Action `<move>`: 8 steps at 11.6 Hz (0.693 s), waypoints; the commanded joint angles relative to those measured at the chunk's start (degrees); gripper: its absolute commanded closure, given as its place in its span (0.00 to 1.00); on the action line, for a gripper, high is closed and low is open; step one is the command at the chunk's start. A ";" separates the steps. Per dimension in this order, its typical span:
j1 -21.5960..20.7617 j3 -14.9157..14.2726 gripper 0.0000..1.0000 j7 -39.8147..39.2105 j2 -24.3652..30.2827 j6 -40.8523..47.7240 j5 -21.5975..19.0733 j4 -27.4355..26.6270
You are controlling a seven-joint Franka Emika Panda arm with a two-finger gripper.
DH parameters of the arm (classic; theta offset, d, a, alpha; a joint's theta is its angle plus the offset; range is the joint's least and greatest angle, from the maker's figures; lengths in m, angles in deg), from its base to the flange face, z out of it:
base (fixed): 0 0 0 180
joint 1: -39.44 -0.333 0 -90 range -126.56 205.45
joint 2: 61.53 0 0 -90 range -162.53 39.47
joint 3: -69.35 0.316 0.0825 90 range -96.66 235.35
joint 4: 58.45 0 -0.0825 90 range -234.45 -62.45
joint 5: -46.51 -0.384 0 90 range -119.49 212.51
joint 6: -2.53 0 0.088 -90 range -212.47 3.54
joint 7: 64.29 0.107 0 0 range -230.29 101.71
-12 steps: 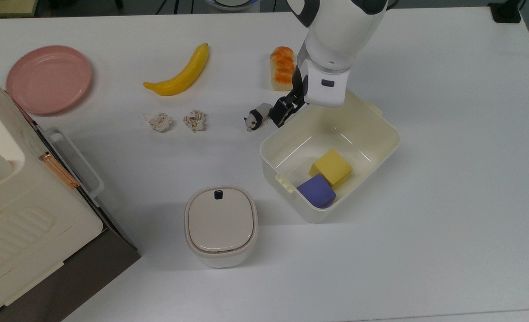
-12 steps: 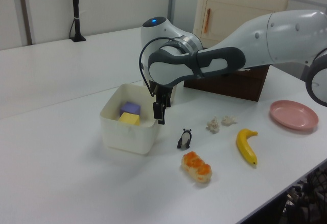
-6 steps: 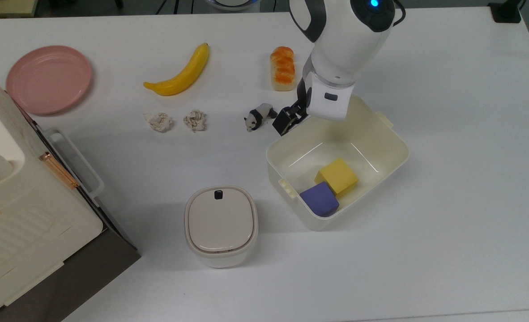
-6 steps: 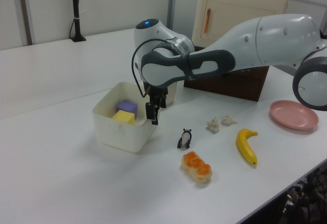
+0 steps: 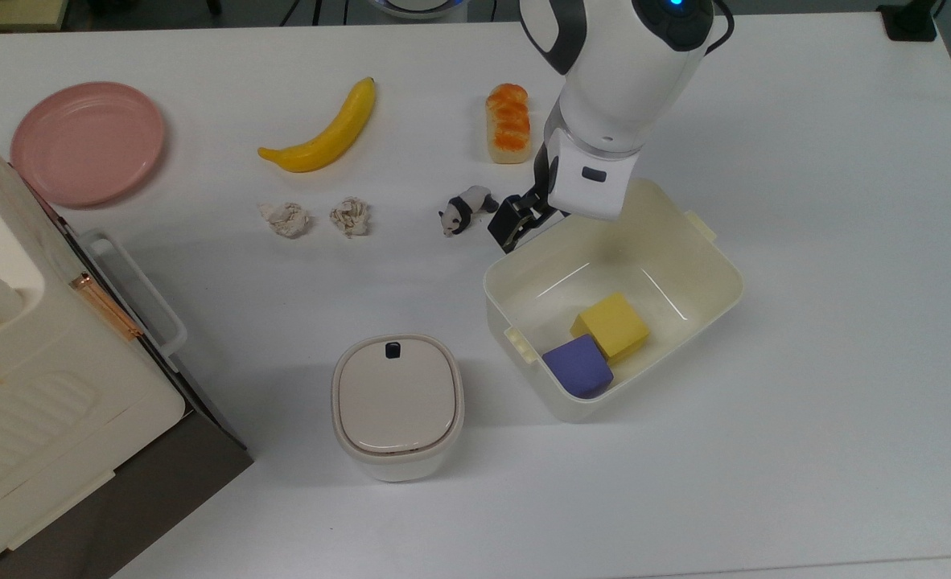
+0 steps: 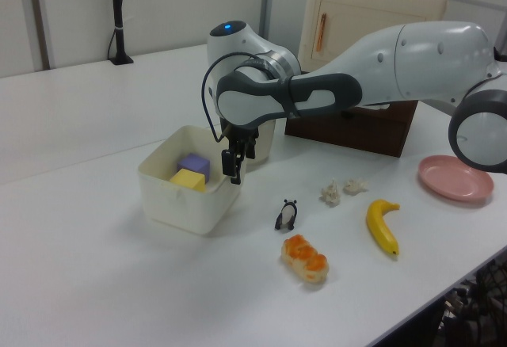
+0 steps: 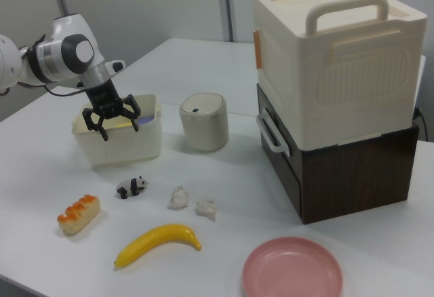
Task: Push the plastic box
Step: 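Push the box rim with the gripper, sliding the box away from the banana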
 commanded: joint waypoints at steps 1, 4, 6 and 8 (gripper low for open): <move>-1.55 -0.92 0.00 1.30 -1.06 -2.90 0.54 2.02; -1.90 -0.83 0.00 1.30 -1.15 -3.97 0.54 2.10; -1.99 -0.83 0.00 1.30 -0.97 -3.97 0.54 2.02; -1.11 -0.48 0.00 1.03 3.48 -3.18 0.36 0.36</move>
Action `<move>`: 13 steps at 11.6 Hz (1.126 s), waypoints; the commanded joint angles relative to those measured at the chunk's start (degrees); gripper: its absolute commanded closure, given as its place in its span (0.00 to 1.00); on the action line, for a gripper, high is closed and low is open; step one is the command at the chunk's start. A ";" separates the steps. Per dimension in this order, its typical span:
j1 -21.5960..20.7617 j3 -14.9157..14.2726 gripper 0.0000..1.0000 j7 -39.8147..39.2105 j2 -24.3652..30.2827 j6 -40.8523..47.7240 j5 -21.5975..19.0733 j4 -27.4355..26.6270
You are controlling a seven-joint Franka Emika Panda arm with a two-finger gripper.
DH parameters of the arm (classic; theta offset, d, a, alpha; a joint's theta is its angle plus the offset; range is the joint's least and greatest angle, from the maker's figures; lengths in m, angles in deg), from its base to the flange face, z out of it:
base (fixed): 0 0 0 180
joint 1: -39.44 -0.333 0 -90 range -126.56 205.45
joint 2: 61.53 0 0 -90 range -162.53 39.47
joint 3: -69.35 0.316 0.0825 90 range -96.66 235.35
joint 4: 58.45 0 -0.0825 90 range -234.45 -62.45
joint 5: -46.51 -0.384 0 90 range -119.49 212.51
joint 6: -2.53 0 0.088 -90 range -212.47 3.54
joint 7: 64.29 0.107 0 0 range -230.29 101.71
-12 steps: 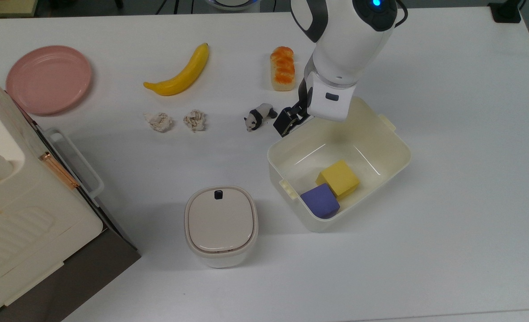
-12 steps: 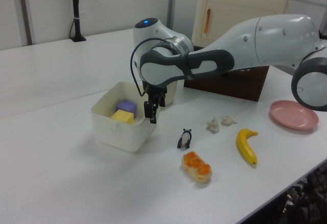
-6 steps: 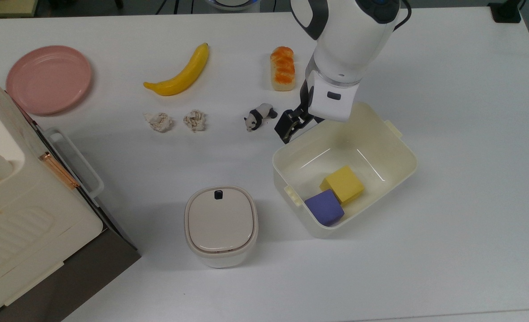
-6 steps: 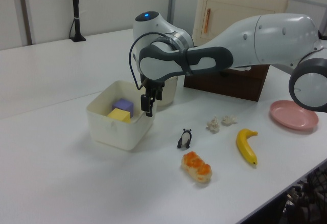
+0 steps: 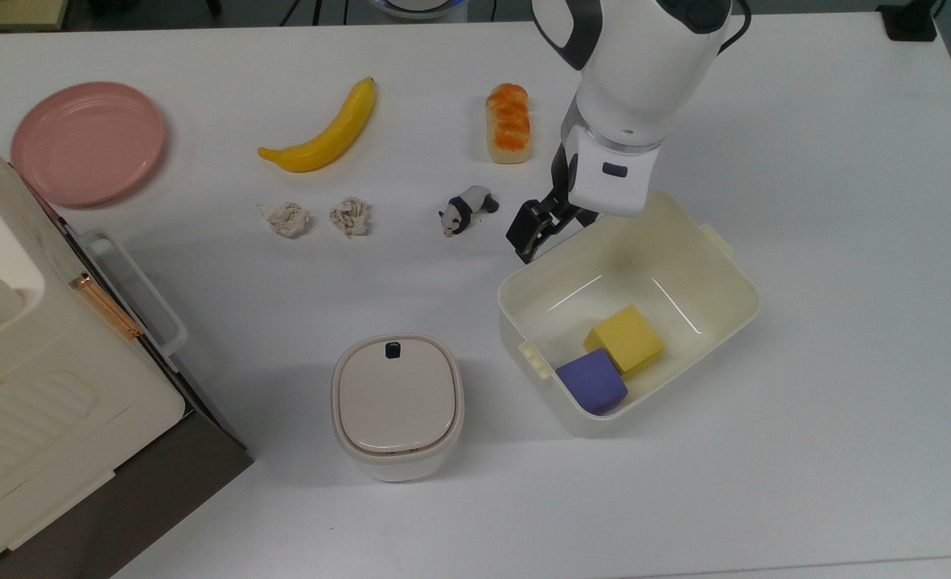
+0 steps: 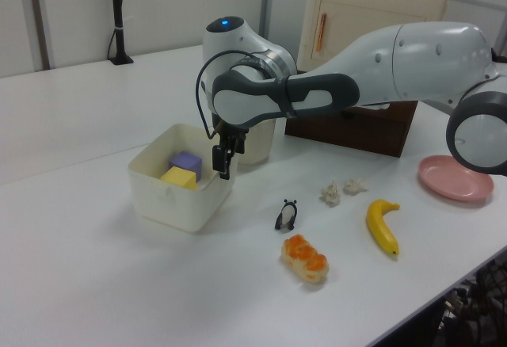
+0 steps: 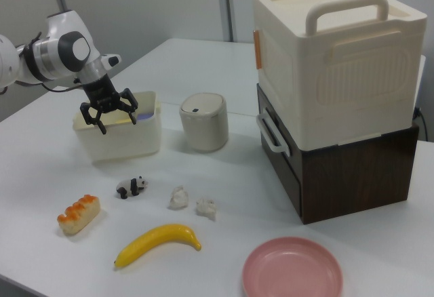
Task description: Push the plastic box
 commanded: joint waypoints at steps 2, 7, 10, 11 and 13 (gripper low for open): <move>2.95 0.31 0.00 1.21 15.35 3.59 0.10 -7.57; 17.01 0.23 0.00 11.30 29.11 18.20 -12.10 -5.84; 20.10 0.14 0.00 14.84 30.26 22.51 -13.53 -5.39; 20.63 0.05 0.00 14.92 30.26 21.99 -13.52 -5.39; 21.34 0.05 0.00 16.84 30.87 21.90 -13.61 -5.66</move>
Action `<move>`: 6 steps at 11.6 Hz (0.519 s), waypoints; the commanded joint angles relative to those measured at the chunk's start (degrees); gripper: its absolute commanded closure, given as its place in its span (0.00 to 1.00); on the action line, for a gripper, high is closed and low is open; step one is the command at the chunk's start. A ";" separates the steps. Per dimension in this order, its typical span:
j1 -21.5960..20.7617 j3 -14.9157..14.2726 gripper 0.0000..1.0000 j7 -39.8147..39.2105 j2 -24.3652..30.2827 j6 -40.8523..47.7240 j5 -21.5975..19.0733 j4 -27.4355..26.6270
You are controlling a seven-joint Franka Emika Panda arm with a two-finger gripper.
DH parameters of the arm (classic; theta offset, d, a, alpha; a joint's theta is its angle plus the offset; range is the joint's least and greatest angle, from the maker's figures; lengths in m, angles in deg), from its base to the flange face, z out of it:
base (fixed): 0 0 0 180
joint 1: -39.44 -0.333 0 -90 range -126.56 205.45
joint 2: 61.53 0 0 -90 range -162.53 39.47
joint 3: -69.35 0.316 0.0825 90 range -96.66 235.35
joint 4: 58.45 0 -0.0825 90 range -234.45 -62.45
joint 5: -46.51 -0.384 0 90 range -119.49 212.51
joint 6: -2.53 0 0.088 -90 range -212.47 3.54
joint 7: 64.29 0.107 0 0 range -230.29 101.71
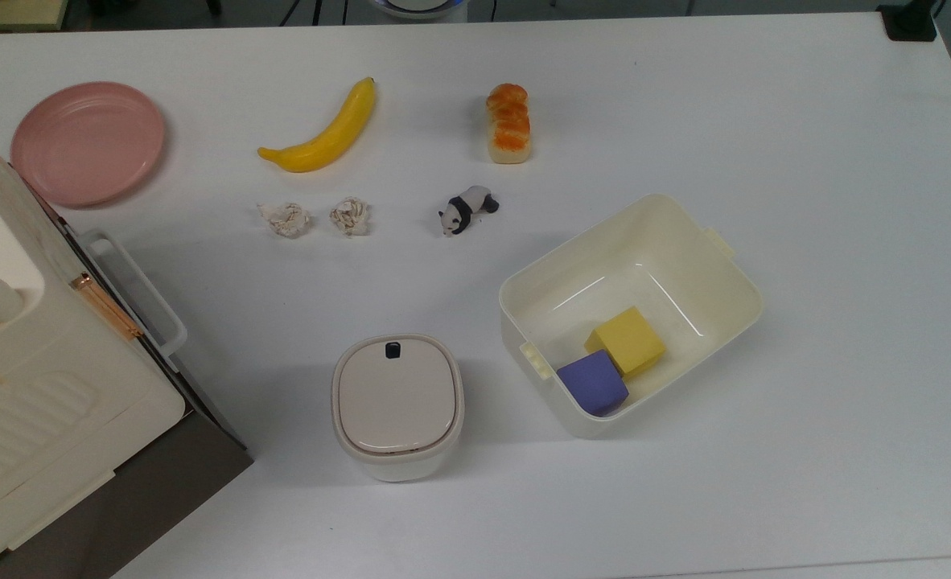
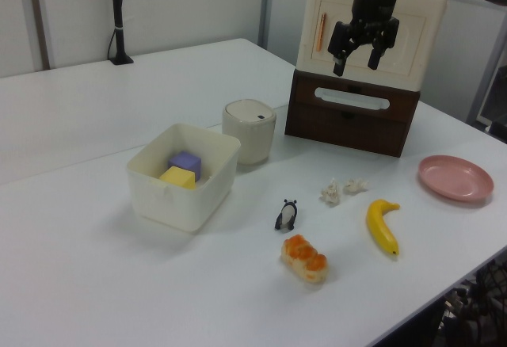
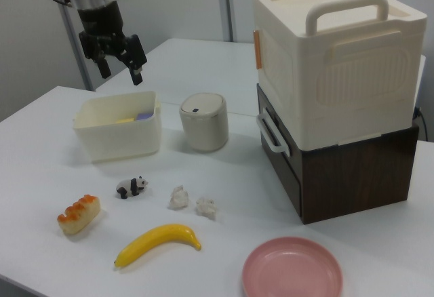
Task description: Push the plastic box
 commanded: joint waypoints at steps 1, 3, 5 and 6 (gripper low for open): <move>0.79 0.34 0.00 4.44 1.73 -0.13 -1.30 -1.49; 0.96 0.34 0.00 5.59 1.73 -0.48 -2.00 -1.67; 1.05 0.08 0.00 5.60 1.82 -0.40 -3.66 -1.67; 1.05 -0.18 0.00 5.51 1.82 -0.40 -4.11 -1.67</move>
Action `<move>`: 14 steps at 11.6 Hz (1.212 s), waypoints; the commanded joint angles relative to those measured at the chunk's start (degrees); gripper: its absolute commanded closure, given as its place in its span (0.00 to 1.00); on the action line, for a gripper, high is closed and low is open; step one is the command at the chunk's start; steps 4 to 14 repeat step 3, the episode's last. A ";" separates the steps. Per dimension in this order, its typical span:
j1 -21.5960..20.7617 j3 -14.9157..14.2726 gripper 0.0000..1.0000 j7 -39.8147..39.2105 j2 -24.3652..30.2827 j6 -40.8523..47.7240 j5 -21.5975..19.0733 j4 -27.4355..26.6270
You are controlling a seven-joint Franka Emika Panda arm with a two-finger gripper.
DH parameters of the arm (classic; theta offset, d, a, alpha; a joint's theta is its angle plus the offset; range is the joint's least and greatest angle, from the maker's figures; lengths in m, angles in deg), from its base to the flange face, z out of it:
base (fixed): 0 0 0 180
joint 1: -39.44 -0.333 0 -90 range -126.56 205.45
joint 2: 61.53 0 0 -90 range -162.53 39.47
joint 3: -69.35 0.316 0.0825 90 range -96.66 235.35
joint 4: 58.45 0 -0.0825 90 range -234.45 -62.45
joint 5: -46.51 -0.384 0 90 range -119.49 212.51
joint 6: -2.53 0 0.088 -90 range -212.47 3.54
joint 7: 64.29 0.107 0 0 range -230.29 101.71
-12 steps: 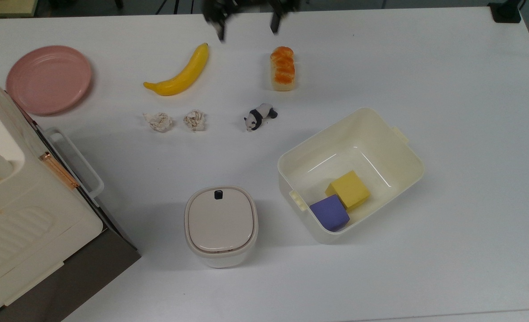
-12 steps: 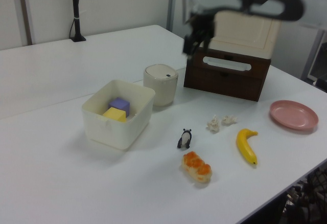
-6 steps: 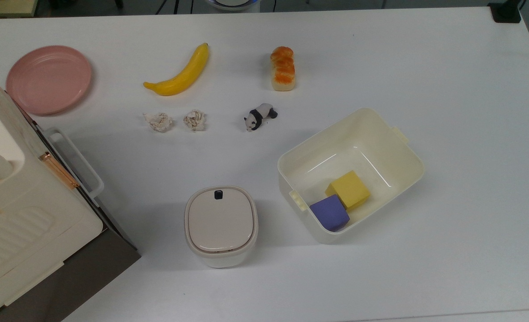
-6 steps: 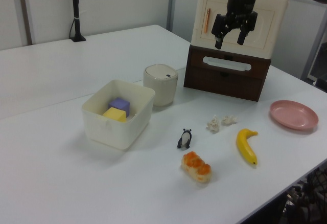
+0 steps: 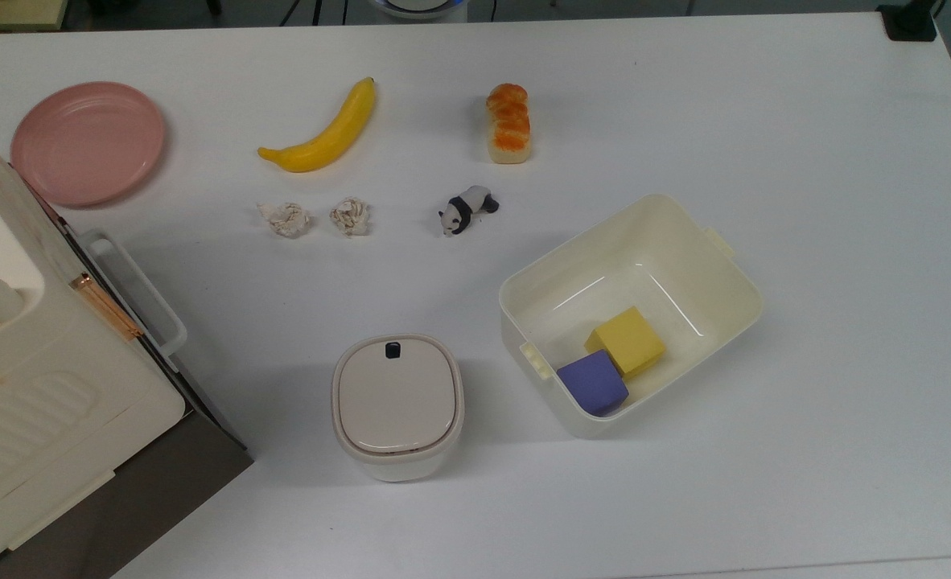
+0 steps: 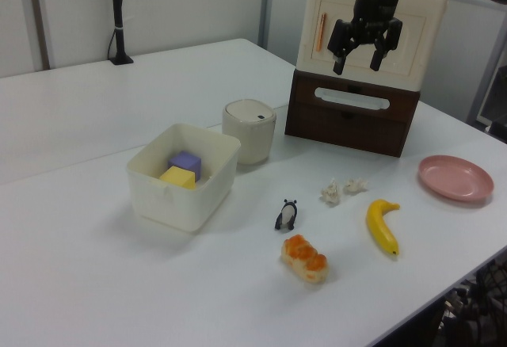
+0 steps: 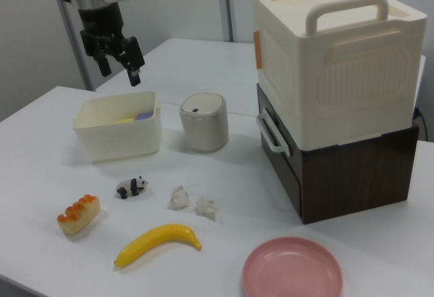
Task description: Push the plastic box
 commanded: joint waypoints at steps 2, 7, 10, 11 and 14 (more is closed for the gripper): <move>0.48 -0.19 0.00 0.69 1.63 -0.31 -2.38 -1.61; 0.48 -0.19 0.00 0.60 1.63 -0.22 -2.65 -1.61; 0.48 -0.19 0.00 0.60 1.63 -0.22 -2.65 -1.61; 0.48 -0.19 0.00 0.60 1.63 -0.22 -2.65 -1.61; 0.48 -0.19 0.00 0.60 1.63 -0.22 -2.65 -1.61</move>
